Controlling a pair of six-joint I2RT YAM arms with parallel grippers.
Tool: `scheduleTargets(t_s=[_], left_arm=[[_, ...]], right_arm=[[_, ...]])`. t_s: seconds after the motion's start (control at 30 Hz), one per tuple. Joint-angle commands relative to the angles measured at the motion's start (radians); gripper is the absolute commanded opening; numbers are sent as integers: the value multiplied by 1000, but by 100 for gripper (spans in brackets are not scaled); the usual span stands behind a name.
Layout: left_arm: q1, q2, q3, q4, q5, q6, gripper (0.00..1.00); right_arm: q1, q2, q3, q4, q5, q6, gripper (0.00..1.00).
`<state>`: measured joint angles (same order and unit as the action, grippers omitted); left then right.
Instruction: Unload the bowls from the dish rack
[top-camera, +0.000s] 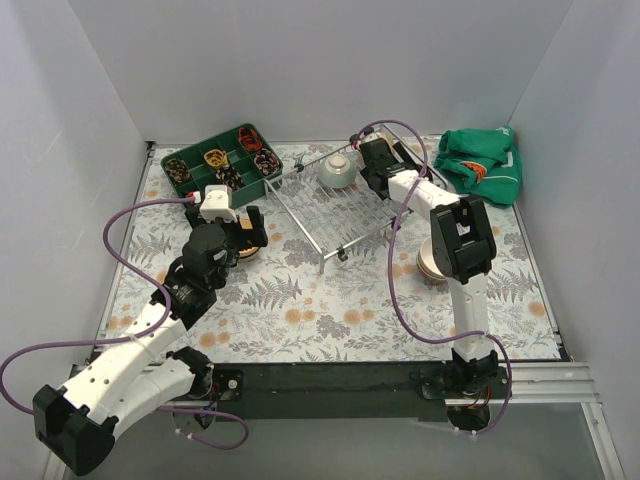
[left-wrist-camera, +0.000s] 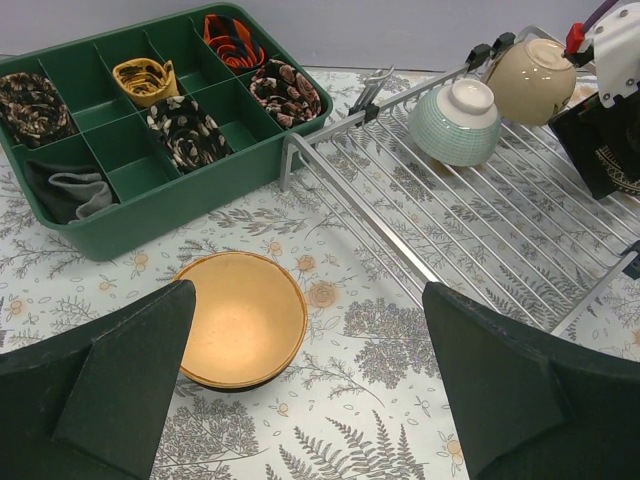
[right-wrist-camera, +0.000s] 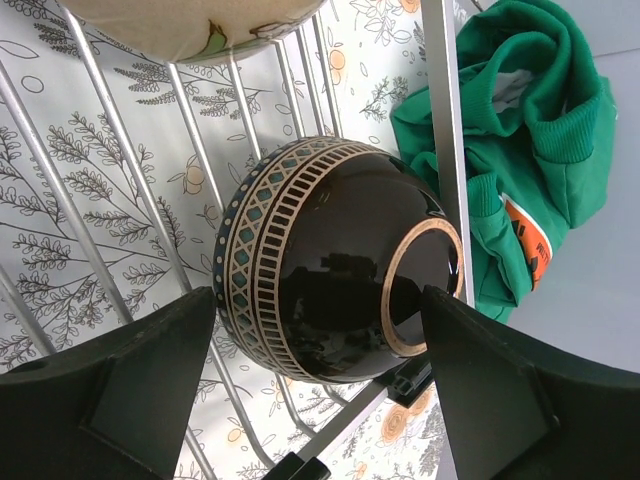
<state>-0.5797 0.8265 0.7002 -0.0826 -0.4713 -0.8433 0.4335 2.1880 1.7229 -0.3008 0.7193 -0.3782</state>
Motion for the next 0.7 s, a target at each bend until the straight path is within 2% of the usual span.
scheduleTargets(t_s=[0.0, 0.37, 0.43, 0.67], left_arm=[[4, -6, -4, 10, 10, 1, 98], [4, -9, -7, 10, 17, 1, 98], [4, -9, -7, 10, 17, 1, 98], [4, -10, -10, 12, 23, 1, 98]], right_arm=[[1, 49, -51, 15, 3, -22, 90], [30, 99, -91, 49, 106, -119, 91], [33, 107, -94, 45, 101, -129, 95], [33, 127, -83, -12, 57, -119, 93]])
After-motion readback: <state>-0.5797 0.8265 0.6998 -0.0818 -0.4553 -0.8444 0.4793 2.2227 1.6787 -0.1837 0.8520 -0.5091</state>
